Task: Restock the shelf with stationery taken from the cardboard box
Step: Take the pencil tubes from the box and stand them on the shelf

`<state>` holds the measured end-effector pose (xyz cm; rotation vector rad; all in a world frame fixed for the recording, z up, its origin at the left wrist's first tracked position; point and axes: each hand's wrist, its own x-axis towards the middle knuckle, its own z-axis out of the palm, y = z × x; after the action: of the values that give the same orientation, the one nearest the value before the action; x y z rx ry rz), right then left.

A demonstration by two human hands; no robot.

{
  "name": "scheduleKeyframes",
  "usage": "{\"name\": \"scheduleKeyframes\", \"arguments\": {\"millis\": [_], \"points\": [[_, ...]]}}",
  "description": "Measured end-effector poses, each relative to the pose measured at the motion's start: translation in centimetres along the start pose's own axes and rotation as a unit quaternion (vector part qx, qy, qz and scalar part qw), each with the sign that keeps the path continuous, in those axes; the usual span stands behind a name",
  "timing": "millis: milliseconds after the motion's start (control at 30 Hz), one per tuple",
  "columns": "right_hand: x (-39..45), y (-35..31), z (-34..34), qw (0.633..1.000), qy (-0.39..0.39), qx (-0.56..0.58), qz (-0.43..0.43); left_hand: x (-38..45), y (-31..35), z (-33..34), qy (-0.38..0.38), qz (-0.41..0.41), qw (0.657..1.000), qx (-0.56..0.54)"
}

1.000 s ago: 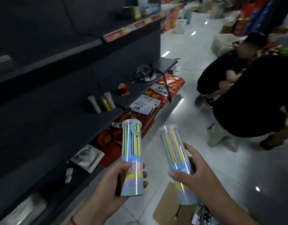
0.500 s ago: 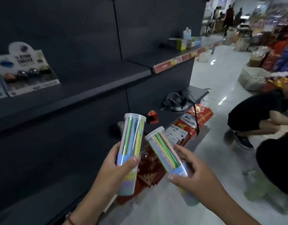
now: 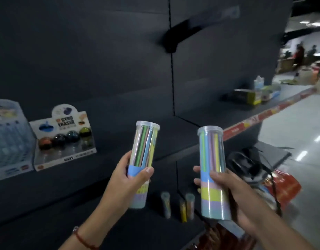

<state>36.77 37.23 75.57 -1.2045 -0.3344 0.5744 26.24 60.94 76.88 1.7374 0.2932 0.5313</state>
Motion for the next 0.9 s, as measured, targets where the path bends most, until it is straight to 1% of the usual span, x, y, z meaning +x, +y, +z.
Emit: {"name": "scheduleKeyframes", "arguments": {"millis": [100, 167, 233, 367, 433, 533, 700, 767, 833, 900], "points": [[6.3, -0.8, 0.2, 0.998, -0.037, -0.036, 0.025, 3.7, -0.6, -0.3, 0.068, -0.002, 0.998, 0.015], [10.6, -1.7, 1.5, 0.997, -0.06, -0.049, 0.027, 6.0, -0.8, -1.1, 0.12, -0.014, 0.993, 0.019], [14.6, -2.5, 3.1, 0.994, -0.095, -0.054, 0.025, 7.7, -1.2, -1.9, 0.151, -0.025, 0.988, 0.015], [22.9, -3.5, 8.1, 0.987, -0.152, -0.053, 0.027, 9.6, -2.0, -2.7, 0.208, -0.047, 0.975, -0.055], [26.6, -3.4, 11.1, 0.982, -0.178, -0.068, -0.012, 9.8, -2.4, -3.1, 0.234, -0.054, 0.967, -0.079], [31.7, -2.0, 14.7, 0.969, -0.2, -0.106, -0.099, 9.6, -2.8, -3.4, 0.253, -0.054, 0.96, -0.106], [37.3, 0.7, 18.5, 0.937, -0.174, -0.23, -0.196, 9.5, -3.2, -3.5, 0.253, -0.053, 0.963, -0.08], [38.6, 1.5, 19.4, 0.924, -0.172, -0.262, -0.218, 9.7, -3.3, -3.6, 0.255, -0.053, 0.962, -0.083], [39.4, 2.1, 20.0, 0.922, -0.176, -0.267, -0.22, 9.8, -3.4, -3.7, 0.256, -0.054, 0.96, -0.098], [40.0, 2.5, 20.5, 0.917, -0.164, -0.278, -0.234, 9.9, -3.3, -3.7, 0.249, -0.052, 0.96, -0.112]]}}
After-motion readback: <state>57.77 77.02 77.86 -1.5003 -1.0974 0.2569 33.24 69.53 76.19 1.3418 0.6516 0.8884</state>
